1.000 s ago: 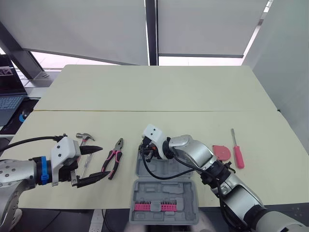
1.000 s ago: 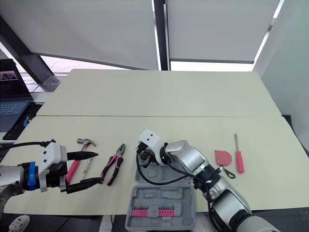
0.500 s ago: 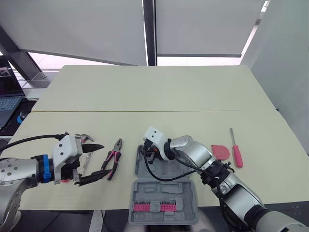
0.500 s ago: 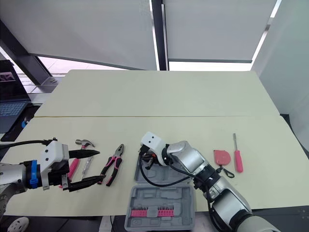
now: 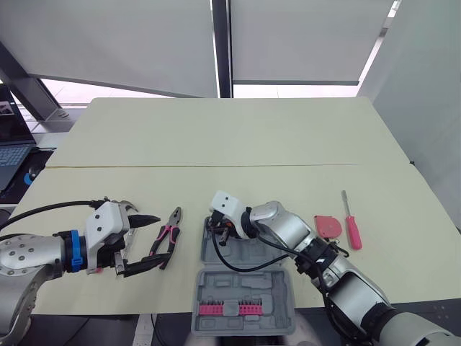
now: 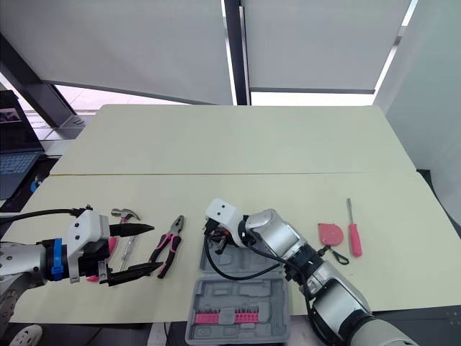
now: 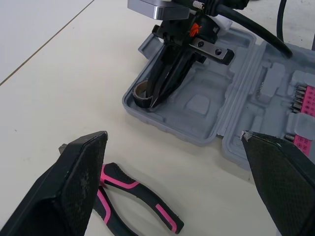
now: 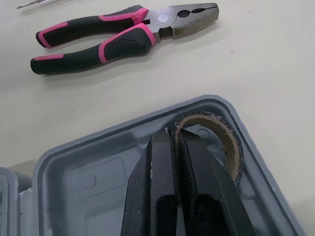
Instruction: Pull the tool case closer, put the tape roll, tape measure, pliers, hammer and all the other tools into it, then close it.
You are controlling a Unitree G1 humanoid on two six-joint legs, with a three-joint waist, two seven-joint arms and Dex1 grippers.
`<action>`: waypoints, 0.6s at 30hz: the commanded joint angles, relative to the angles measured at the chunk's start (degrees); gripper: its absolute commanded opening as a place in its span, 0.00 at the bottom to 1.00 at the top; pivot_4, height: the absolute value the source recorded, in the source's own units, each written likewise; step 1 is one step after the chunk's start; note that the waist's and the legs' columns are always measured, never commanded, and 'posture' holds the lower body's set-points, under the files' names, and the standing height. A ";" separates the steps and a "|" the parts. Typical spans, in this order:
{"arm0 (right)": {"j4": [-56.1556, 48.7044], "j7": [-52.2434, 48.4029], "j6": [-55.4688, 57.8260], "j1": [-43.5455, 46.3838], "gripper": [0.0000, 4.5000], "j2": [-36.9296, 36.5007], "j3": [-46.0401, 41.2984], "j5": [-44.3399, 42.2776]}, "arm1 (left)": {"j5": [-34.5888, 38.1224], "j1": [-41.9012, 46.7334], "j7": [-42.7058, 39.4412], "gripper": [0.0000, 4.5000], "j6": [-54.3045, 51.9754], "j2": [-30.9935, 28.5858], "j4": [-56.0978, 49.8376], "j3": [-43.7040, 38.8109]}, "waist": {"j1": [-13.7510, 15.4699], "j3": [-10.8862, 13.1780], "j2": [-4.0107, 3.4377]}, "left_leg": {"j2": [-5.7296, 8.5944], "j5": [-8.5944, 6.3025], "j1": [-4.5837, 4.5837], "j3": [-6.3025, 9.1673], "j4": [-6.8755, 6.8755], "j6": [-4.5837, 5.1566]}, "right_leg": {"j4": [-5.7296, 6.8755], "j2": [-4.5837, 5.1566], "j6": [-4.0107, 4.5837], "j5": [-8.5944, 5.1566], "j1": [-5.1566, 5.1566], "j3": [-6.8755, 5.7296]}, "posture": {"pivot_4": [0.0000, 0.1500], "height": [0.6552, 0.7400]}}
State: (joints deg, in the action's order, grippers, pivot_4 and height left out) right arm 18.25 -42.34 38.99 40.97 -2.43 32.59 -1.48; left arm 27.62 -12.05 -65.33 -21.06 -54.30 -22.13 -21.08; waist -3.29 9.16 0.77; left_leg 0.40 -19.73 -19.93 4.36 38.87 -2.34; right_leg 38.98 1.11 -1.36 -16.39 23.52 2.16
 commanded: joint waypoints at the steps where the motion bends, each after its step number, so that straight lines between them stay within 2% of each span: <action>1: -0.61 -0.10 -0.58 0.17 0.12 0.51 -0.90 0.17 | 0.22 0.33 0.51 1.00 0.01 -0.08 -1.56 -0.03 | 0.00 0.00 0.00 | 0.00 0.00 0.00 0.00 0.00 0.00 | 0.00 0.00 0.00 0.00 0.00 0.00 | 1.00 1.00; 7: -4.93 -1.21 2.28 0.99 0.41 0.49 -2.84 -1.45 | 0.19 -0.02 0.67 1.00 0.28 -0.04 -1.34 -0.16 | 0.01 0.01 -0.01 | 0.00 0.00 -0.01 0.00 0.00 0.00 | 0.00 0.00 0.00 0.00 0.00 0.00 | 1.00 1.00; 12: -7.83 -2.74 2.69 0.13 0.41 -0.91 -3.25 -2.16 | -0.29 -0.41 0.07 1.00 1.61 0.10 0.13 -0.27 | 0.01 0.01 -0.01 | 0.00 0.00 -0.02 0.01 -0.03 0.00 | -0.01 0.00 0.00 0.00 0.02 -0.01 | 1.00 1.00; 16: -7.50 -1.48 -3.38 -1.04 0.41 -1.80 -2.94 -0.74 | -0.27 -0.39 -0.02 1.00 1.79 0.12 0.37 -0.27 | 0.01 0.01 -0.01 | 0.00 0.00 -0.02 0.00 -0.04 0.00 | -0.01 0.00 0.00 0.00 0.02 0.00 | 1.00 1.00; 18: -7.17 -1.22 -5.12 -1.43 0.33 -2.08 -2.59 -0.18 | -0.11 -0.26 0.04 1.00 1.56 0.08 0.23 -0.26 | 0.01 0.01 -0.01 | 0.00 0.00 -0.02 0.01 -0.04 0.00 | -0.01 0.00 0.00 0.00 0.02 -0.01 | 1.00 1.00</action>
State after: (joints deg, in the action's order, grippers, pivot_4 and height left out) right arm 12.50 -43.70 36.27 39.22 -4.62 30.46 -2.06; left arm 27.50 -12.43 -65.29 -19.90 -54.19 -21.56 -21.08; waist -3.28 9.17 0.75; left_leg 0.40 -19.73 -19.94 4.36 38.84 -2.34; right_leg 38.97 1.11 -1.36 -16.39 23.54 2.16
